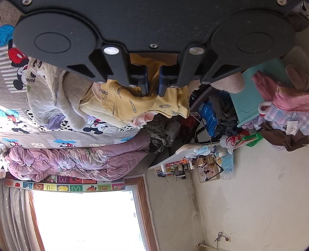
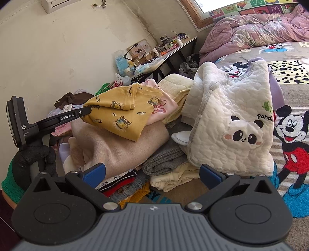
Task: Fold clothes
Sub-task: 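Reach the left gripper into the yellow car-print shirt and close on it, then lift the yellow shirt with the left gripper and carry it onto the bed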
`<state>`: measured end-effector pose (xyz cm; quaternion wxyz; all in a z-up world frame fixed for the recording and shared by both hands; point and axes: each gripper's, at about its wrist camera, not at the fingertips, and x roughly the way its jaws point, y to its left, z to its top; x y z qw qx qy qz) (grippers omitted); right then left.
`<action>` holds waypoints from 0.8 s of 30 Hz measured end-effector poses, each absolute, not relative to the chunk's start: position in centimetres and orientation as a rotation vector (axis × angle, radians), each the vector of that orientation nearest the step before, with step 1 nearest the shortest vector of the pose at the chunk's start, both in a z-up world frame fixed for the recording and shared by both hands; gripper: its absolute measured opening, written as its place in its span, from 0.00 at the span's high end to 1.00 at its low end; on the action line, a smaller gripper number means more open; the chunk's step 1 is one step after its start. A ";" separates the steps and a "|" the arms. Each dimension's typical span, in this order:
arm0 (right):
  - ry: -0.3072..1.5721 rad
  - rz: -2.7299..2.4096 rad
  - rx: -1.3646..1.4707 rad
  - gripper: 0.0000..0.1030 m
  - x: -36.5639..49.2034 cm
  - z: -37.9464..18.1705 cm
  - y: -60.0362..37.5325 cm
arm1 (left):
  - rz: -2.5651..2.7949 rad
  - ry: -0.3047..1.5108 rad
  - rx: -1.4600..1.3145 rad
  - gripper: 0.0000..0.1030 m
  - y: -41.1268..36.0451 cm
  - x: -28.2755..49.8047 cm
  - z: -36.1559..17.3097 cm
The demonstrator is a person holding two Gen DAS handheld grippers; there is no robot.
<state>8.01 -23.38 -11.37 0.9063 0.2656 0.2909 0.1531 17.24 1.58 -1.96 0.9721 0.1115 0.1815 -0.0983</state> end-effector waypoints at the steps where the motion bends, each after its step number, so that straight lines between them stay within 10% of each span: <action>1: 0.600 0.314 0.548 0.00 7.6 -11.3 -23.5 | -0.218 0.350 0.226 0.93 1.0 16.5 -1.3; 24: 0.568 0.133 0.668 0.00 -14.7 -15.7 -38.2 | -0.685 0.422 -0.013 0.93 -13.5 1.2 -0.8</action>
